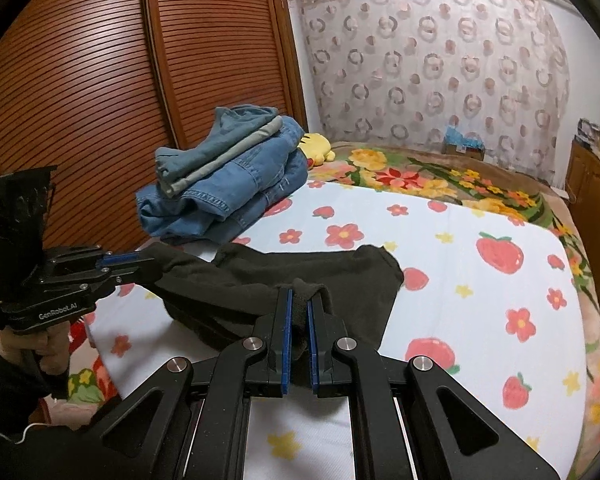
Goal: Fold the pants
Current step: 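Lift the hem with both grippers and fold it over toward the waistband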
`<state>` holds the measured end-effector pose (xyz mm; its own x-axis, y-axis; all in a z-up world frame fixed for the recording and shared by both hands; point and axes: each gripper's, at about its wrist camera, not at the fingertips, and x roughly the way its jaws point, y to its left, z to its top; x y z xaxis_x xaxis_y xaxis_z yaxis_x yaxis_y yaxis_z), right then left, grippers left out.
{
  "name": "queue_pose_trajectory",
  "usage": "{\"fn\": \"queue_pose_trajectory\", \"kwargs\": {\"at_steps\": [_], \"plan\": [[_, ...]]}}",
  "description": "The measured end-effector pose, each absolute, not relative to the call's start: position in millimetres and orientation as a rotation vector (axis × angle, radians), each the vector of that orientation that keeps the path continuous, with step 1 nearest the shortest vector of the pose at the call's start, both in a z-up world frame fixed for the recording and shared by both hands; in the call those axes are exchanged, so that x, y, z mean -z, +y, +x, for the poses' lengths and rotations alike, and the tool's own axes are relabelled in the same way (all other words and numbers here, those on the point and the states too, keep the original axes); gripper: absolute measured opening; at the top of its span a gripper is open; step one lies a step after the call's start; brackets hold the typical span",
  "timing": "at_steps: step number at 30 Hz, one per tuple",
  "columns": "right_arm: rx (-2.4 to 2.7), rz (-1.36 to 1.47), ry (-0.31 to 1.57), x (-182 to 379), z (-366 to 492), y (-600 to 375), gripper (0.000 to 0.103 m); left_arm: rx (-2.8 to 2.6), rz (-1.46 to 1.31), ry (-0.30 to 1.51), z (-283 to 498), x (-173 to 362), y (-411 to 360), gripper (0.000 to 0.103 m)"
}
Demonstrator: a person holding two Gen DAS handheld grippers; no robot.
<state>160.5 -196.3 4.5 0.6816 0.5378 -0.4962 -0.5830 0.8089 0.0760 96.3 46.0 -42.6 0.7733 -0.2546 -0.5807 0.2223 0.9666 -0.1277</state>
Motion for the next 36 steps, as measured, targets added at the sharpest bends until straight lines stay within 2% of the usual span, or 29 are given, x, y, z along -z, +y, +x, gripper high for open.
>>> {"fn": "queue_pose_trajectory", "kwargs": {"at_steps": [29,30,32,36], "plan": [[-0.579,-0.169,0.547,4,248,-159,0.008,0.177,-0.06,0.672,164,51,60,0.011],[-0.579,-0.174,0.547,5,248,-159,0.011,0.175,-0.062,0.676,164,52,60,0.012],[-0.558,-0.171,0.548,6,246,-161,0.024,0.17,-0.072,0.69,164,55,62,0.015],[-0.558,-0.151,0.562,7,242,-171,0.026,0.18,-0.085,0.691,158,57,62,0.035]]}}
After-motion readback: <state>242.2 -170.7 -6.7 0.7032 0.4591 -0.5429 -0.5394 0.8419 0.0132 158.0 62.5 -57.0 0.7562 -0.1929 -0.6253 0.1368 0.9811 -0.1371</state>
